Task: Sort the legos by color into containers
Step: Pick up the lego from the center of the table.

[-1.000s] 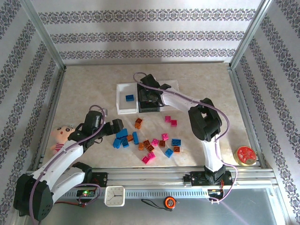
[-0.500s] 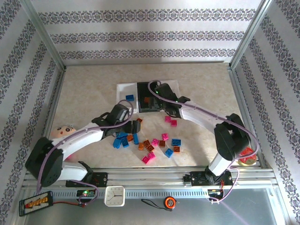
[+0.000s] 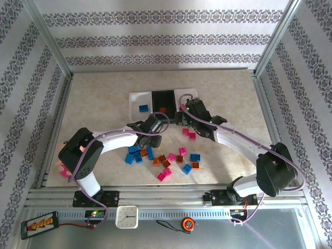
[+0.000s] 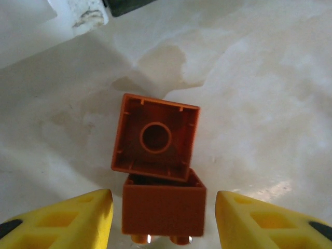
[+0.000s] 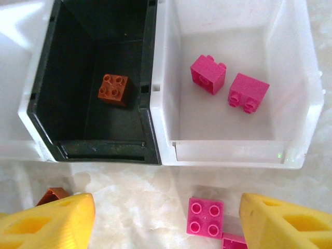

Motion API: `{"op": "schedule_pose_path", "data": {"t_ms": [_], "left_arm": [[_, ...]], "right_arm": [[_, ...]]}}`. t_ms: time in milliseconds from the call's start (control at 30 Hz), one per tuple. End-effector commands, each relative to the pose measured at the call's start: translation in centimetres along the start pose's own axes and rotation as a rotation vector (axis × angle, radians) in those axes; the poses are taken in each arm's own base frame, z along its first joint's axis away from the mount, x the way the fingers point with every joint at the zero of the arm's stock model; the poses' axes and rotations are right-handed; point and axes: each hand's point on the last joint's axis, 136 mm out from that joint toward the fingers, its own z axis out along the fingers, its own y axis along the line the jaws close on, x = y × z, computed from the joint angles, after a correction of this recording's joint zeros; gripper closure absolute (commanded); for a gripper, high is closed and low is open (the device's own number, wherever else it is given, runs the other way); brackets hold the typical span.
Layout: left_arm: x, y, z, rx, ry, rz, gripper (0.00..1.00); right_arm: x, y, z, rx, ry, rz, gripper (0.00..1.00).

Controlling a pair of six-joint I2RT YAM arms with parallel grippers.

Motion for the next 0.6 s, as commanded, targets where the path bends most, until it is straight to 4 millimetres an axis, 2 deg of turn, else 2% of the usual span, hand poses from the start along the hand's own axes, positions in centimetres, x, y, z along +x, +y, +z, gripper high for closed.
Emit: {"op": "schedule_pose_path", "data": {"t_ms": [0, 67, 167, 300, 433, 567], "left_arm": [[-0.7, 0.2, 0.0, -0.036, -0.024, 0.027, 0.46], [-0.7, 0.0, 0.3, -0.031, -0.023, 0.033, 0.48], [-0.6, -0.1, 0.4, -0.018, -0.021, 0.027, 0.58], [-0.7, -0.5, -0.6, 0.014, -0.038, 0.014, 0.70], [-2.2, -1.6, -4.0, 0.096, -0.103, -0.014, 0.73], [-6.2, -2.6, -7.6, 0.175, -0.214, -0.035, 0.73]], "right_arm": [[-0.6, -0.5, -0.8, -0.004, -0.034, 0.017, 0.26], [-0.6, -0.7, -1.1, -0.001, -0.041, 0.021, 0.26], [-0.6, -1.0, -1.3, 0.002, -0.046, 0.024, 0.26], [-0.7, -1.4, -1.6, 0.010, -0.055, 0.032, 0.26], [-0.6, -1.8, -1.9, 0.012, -0.059, 0.038, 0.25], [0.0, -2.2, -2.0, 0.019, -0.053, 0.049, 0.25]]}}
